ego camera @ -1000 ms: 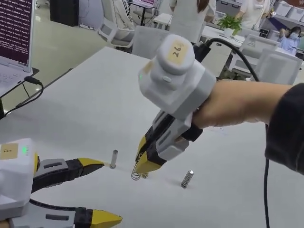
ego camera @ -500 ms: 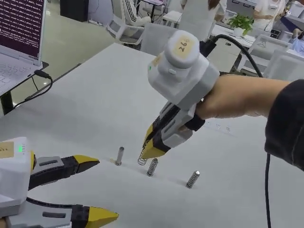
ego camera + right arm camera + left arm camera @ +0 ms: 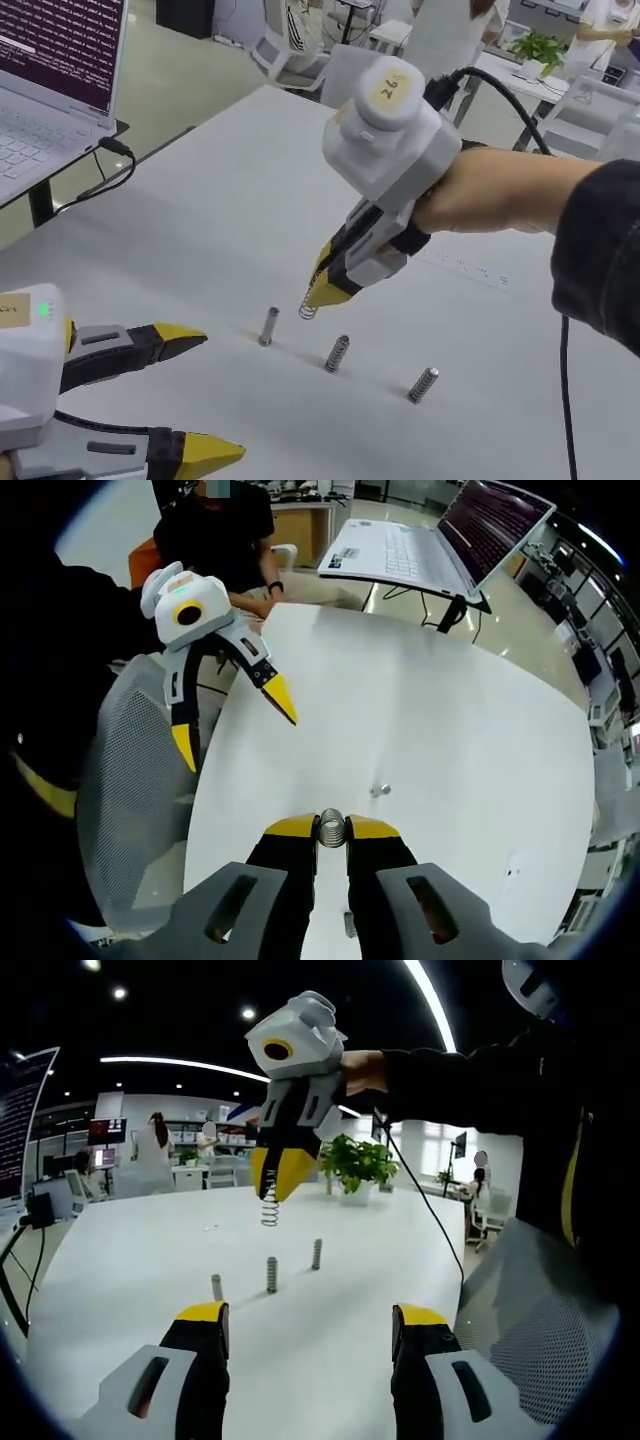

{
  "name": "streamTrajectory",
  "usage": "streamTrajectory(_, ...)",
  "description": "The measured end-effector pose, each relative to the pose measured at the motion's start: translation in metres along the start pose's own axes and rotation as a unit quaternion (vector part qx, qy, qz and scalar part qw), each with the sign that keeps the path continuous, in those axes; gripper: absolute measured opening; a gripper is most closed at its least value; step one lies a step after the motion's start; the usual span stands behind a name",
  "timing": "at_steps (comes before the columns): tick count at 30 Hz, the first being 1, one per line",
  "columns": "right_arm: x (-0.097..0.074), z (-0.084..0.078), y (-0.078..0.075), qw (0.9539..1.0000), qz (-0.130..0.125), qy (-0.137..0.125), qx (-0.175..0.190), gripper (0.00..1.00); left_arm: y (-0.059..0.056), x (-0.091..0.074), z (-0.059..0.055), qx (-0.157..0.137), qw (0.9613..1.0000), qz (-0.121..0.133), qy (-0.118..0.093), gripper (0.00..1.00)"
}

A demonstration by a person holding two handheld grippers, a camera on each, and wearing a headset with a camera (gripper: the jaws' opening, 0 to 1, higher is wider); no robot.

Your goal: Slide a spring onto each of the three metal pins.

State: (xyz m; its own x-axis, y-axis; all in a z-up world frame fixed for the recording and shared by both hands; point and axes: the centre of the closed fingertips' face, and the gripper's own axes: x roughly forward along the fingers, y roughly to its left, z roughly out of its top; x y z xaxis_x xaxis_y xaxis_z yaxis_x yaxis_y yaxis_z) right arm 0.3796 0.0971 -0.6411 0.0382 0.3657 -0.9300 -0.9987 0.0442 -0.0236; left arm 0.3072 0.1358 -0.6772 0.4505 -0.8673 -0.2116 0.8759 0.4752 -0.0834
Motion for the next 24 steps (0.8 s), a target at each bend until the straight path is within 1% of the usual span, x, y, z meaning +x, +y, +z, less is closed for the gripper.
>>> streamTrajectory(2, 0.001, 0.001, -0.004, 1.0000, -0.003, 0.001, -0.001, 0.08, 0.000, 0.000, 0.000, -0.001, 1.0000, 0.001, 0.000, 0.62)
streamTrajectory(6, 0.005, 0.006, -0.016, 0.9999, -0.010, -0.008, 0.005, 0.08, 0.003, -0.002, 0.000, -0.002, 1.0000, 0.004, -0.001, 0.62)
streamTrajectory(9, 0.009, 0.006, -0.024, 0.9998, -0.018, -0.007, 0.005, 0.08, 0.004, -0.003, 0.000, -0.003, 1.0000, 0.006, 0.000, 0.62)
streamTrajectory(13, 0.016, 0.005, -0.033, 0.9997, -0.023, -0.006, 0.010, 0.08, 0.005, -0.003, 0.000, -0.003, 1.0000, 0.008, 0.000, 0.62)
streamTrajectory(19, 0.025, 0.004, -0.039, 0.9997, -0.025, -0.002, 0.008, 0.08, 0.008, -0.004, -0.002, -0.002, 0.9999, 0.012, 0.003, 0.62)
streamTrajectory(21, 0.028, 0.003, -0.044, 0.9995, -0.030, 0.001, 0.007, 0.08, 0.009, -0.004, -0.002, -0.003, 0.9999, 0.014, 0.003, 0.62)
streamTrajectory(24, 0.033, 0.004, -0.048, 0.9995, -0.029, -0.002, 0.011, 0.08, 0.011, -0.004, -0.004, -0.003, 0.9998, 0.017, 0.004, 0.62)
